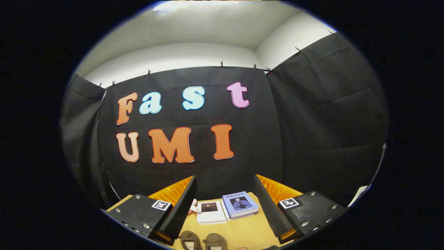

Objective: Open the storage box then place both shoes into the box .Put the left shoe in first, then the right shoe, with the right side of both shoes facing outward in a uniform manner.

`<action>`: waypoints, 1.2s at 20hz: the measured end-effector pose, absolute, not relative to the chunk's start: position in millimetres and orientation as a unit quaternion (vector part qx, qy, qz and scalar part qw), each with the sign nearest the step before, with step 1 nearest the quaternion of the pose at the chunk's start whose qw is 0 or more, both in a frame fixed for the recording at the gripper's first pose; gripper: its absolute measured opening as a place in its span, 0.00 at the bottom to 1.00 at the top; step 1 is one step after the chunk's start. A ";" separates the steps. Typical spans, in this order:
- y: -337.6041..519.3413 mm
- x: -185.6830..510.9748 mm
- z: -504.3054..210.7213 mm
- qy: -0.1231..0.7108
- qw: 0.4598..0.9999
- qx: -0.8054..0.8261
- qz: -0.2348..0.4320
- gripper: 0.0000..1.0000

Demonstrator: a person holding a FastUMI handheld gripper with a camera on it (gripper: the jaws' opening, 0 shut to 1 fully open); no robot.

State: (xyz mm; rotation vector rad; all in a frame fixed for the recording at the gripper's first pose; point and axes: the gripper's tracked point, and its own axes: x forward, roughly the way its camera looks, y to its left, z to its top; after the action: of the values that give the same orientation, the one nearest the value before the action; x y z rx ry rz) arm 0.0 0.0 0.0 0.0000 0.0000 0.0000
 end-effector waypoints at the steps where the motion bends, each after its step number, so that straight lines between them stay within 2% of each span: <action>1: 0.9 0.2 2.3 -0.003 1.000 -0.005 0.000 0.98; 24: 15.0 5.4 -7.7 0.013 1.000 0.005 0.022 0.97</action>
State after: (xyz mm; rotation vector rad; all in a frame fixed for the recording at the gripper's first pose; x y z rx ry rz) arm 5.4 15.0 -7.7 0.0102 0.0268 0.0442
